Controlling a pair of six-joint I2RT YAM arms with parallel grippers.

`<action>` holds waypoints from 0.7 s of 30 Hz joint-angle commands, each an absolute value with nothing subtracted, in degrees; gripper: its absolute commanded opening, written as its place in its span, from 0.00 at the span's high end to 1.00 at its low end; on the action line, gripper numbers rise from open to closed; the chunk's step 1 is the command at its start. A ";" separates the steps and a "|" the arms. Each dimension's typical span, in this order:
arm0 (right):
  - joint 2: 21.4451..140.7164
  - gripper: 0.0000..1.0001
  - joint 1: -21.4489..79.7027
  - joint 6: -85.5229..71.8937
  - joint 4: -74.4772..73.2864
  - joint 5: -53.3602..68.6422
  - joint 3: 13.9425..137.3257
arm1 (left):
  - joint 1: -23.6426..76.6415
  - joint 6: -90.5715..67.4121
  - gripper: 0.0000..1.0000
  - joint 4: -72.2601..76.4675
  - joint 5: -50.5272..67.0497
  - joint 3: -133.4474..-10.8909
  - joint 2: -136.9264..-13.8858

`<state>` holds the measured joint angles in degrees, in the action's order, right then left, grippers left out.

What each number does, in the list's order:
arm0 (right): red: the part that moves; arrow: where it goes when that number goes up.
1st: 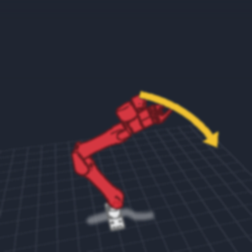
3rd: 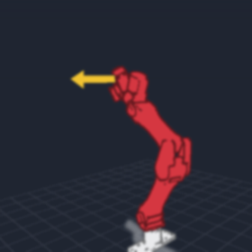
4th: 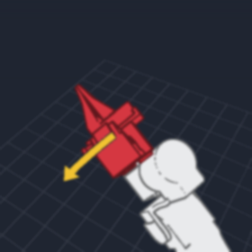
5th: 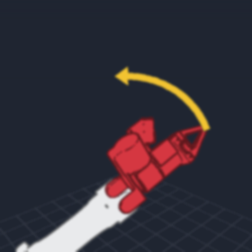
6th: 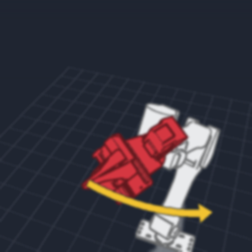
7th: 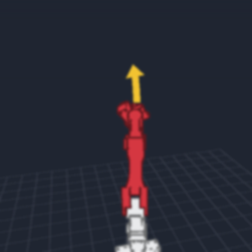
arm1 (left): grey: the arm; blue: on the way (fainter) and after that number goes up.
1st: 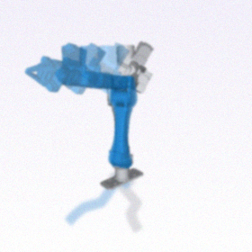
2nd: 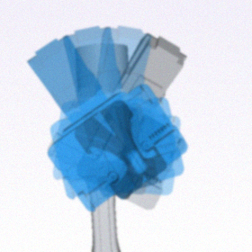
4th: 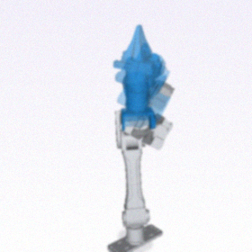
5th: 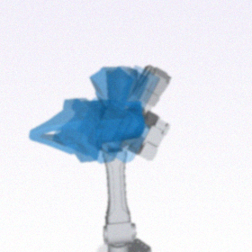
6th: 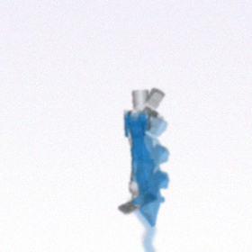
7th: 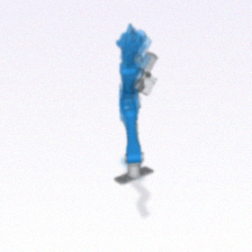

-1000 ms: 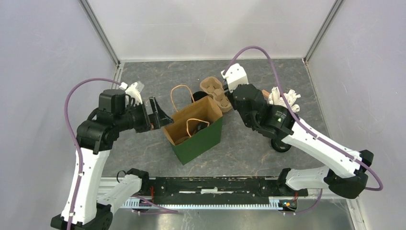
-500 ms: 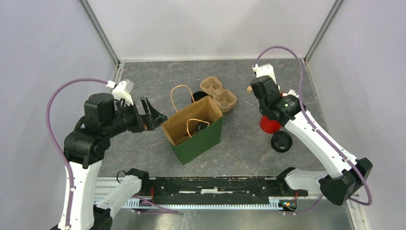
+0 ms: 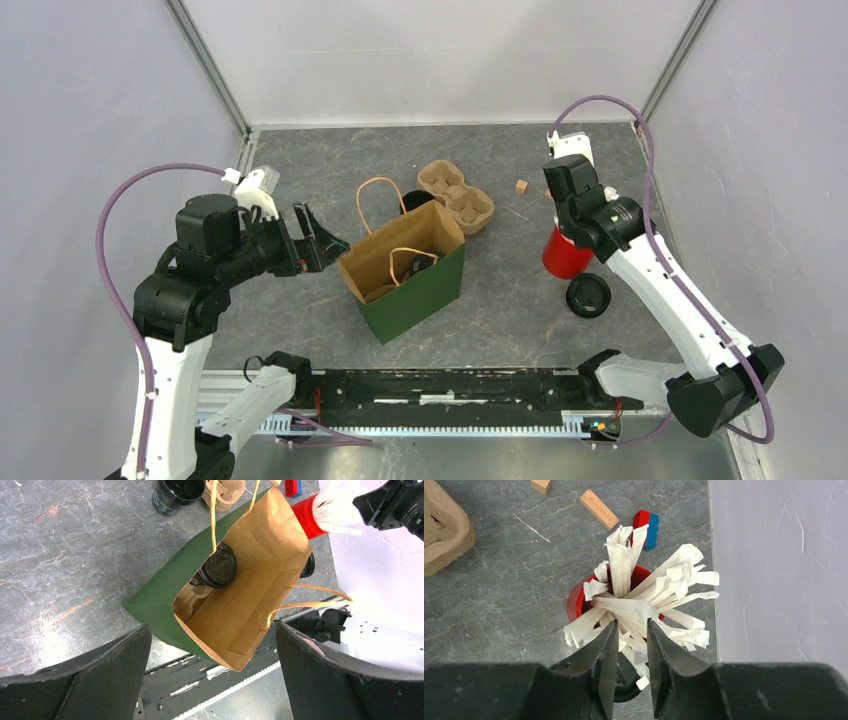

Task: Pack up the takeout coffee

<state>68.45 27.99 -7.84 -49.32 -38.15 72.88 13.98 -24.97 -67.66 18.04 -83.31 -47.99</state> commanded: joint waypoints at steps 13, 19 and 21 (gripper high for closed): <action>64.72 0.67 26.18 -7.41 -47.65 -37.48 69.05 | 14.06 -23.03 0.00 -67.76 18.92 -83.19 -47.59; 64.35 0.73 26.07 -6.78 -47.56 -37.00 68.98 | 14.06 -23.27 0.00 -67.85 18.92 -83.01 -47.37; 64.30 0.75 26.12 -6.91 -48.47 -37.07 69.74 | 14.06 -23.33 0.00 -67.77 19.06 -82.88 -47.46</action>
<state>65.84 26.35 -7.18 -49.58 -37.32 68.69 13.98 -24.97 -67.72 18.09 -83.05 -47.81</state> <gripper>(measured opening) 0.261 0.994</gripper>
